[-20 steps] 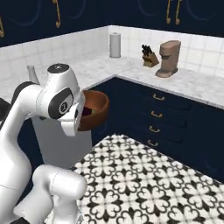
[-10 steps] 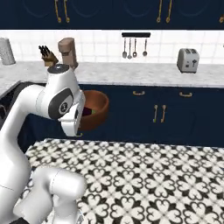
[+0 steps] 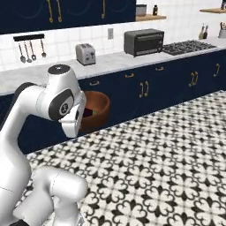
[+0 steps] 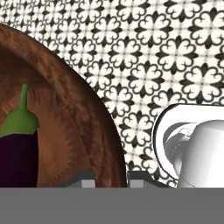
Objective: Pick the eggplant from the sink and place it in the bowl. Then pick the bowl and place it in the microwave. Then close the microwave door and press the start button.
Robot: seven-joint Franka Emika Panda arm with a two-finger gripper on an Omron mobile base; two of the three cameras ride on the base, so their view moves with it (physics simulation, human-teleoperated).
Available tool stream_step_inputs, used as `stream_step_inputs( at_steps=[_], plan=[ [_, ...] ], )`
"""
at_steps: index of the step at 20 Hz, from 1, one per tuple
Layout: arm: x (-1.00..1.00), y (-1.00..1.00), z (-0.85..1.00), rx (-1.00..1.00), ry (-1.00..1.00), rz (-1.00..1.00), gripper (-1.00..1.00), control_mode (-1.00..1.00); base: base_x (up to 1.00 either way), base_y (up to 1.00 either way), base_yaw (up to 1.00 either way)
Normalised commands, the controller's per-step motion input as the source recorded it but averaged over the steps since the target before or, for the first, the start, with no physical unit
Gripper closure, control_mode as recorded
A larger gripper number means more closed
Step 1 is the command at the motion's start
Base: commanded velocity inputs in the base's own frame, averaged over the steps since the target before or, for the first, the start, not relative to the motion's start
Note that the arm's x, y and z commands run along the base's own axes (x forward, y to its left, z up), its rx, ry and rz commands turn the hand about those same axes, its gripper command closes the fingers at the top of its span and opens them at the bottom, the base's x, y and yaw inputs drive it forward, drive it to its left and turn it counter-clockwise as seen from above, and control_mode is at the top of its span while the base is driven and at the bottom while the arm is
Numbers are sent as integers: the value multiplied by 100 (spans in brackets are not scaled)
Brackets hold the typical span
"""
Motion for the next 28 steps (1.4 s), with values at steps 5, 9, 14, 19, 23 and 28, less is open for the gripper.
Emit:
stream_step_inputs(
  at_steps=[5,9,14,19,23,28],
  plan=[
    [0,0,0,0,0,0,100,100,0,-13,-89],
    [0,0,0,0,0,0,100,100,0,-10,-89],
    [0,0,0,0,0,0,100,100,0,-2,-90],
    [0,0,0,0,0,0,100,100,47,7,-67],
    [0,0,0,0,0,0,100,100,100,-11,-7],
    [0,0,0,0,0,0,100,100,100,-44,17]
  ],
)
